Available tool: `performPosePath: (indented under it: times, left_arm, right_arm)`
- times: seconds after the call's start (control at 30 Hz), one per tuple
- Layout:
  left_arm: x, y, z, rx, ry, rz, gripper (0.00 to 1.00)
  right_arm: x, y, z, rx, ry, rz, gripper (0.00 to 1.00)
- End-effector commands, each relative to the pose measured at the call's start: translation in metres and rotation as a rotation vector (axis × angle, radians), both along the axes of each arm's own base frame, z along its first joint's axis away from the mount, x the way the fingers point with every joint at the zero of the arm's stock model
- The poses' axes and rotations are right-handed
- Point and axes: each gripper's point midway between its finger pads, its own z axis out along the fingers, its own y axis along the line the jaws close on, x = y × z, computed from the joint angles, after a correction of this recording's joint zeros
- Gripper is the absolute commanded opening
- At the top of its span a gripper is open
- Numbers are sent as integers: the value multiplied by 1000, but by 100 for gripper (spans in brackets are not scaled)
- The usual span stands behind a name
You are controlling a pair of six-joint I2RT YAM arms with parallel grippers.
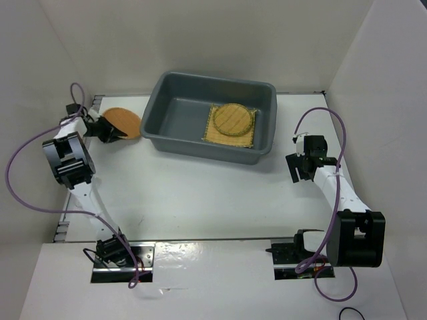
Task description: Place the mixed dishes into the plastic bin
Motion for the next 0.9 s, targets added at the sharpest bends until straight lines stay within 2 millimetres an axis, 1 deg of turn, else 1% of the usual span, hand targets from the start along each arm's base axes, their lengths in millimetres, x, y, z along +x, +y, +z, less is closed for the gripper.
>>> performPosePath:
  times: [0.0,0.03,0.07,0.1,0.13,0.17,0.2,0.23,0.27,0.3,0.33,0.37,0.4,0.43,0.47,0.5,0.53,0.57,0.6,0.63,0.67,0.7,0.73,0.77,0.8,0.83,0.87]
  left_arm:
    - [16,60,86,180,-116,236,0]
    - [19,65,105,202,-145,266,0]
    - [20,69,133,228,-190,300,0]
    - [25,78,155,243,-213,376,0]
    - [25,79,171,244,-240,410,0]
    - [23,78,203,246,-303,443,0]
    - [27,78,222,208,-352,490,0]
    - [31,66,242,178,-406,481,0]
    - [29,53,266,157,-467,474,0]
    - [40,23,290,110,-551,434,0]
    - [42,1,309,87,-603,390,0]
    - [48,-18,314,68,-626,336,0]
    - [55,-60,317,20,-631,242,0]
    - [63,-87,298,-39,-586,138,0]
    - [65,-111,312,-58,-603,69,0]
    - [65,-151,311,-80,-594,-21,0]
    - [73,-169,295,-58,-586,-77,0]
    - [72,-187,293,-55,-573,-119,0]
    - [75,-221,299,-64,-600,-184,0]
    - [77,-237,297,-72,-599,-211,0]
    - [72,-256,293,-107,-576,-274,0]
    - [72,-271,291,-121,-567,-305,0]
    - [78,-299,295,-124,-616,-359,0]
    - [72,-310,286,-138,-564,-385,0]
    - [90,-324,231,-160,-473,-387,0]
    - [69,-341,268,-222,-539,-446,0]
    - [73,-353,251,-260,-476,-441,0]
  right_arm:
    - [6,-3,8,-7,-57,-24,84]
    - [6,-3,8,-7,-57,-24,84]
    - [6,-3,8,-7,-57,-24,84]
    - [6,-3,8,-7,-57,-24,84]
    - [6,-3,8,-7,-57,-24,84]
    - [6,-4,8,-14,-57,-29,84]
    - [6,-4,8,-14,-57,-29,84]
    - [6,-4,8,-14,-57,-29,84]
    - [6,-4,8,-14,-57,-29,84]
    - [6,-4,8,-14,-57,-29,84]
    - [6,-4,8,-14,-57,-29,84]
    - [6,-4,8,-14,-57,-29,84]
    - [8,-4,11,-15,-75,-29,84]
    - [8,-4,11,-15,-76,-29,84]
    - [7,-6,12,-22,-75,-35,84]
    - [7,-6,12,-22,-75,-35,84]
    - [8,-6,14,-22,-84,-35,84]
    - [8,-6,14,-17,-86,-42,84]
    - [8,-6,14,-17,-86,-42,84]
    - [7,-7,14,-24,-86,-47,84]
    - [7,-7,14,-25,-86,-47,84]
    - [7,-7,17,-25,-95,-48,84]
    - [7,-7,17,-25,-95,-48,84]
    - [7,-7,17,-25,-95,-48,84]
    - [8,-7,19,-25,-105,-48,84]
    - [9,-7,21,-25,-114,-48,84]
    - [9,-7,21,-25,-114,-48,84]
